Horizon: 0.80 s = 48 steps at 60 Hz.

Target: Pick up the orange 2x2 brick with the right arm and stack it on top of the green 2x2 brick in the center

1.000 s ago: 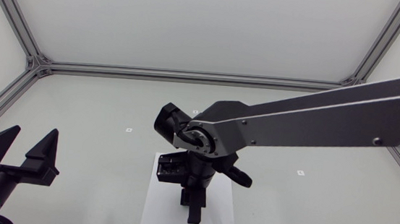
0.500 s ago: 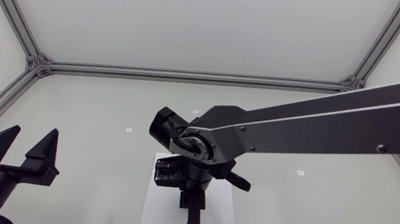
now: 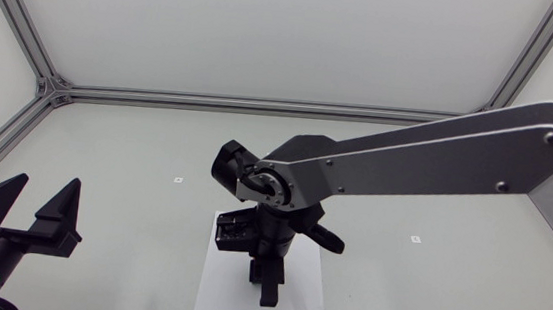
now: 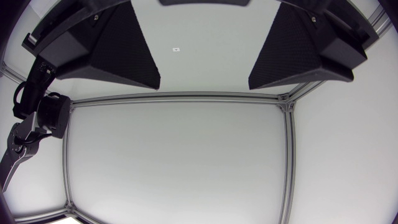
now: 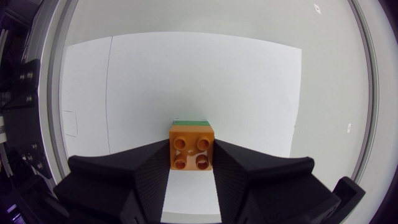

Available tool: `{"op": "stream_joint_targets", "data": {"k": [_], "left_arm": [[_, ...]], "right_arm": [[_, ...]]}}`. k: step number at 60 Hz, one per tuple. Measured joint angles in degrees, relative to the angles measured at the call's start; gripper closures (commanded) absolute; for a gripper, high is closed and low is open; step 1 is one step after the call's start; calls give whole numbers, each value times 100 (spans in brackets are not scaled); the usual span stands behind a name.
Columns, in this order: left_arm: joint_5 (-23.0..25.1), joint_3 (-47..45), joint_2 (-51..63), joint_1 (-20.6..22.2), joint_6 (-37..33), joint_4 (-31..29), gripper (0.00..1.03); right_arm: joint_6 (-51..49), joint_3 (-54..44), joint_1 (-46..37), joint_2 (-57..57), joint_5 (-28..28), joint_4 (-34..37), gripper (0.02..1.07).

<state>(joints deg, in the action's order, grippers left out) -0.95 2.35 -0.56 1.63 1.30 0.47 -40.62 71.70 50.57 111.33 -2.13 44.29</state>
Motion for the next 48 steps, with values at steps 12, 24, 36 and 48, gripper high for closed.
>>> {"op": "stream_joint_targets", "data": {"k": [12, 24, 36, 48], "left_arm": [[0, 0, 0, 0, 0, 0, 4], [0, 0, 0, 0, -2, 0, 4], [0, 0, 0, 0, 0, 0, 4], [0, 0, 0, 0, 0, 0, 4]], "right_arm": [[-17, 31, -44, 39, -101, 31, 90], [-48, 33, -98, 39, -216, 31, 90], [-57, -20, -118, -4, -254, -37, 90], [-13, -249, -87, -146, -212, -289, 90]]}}
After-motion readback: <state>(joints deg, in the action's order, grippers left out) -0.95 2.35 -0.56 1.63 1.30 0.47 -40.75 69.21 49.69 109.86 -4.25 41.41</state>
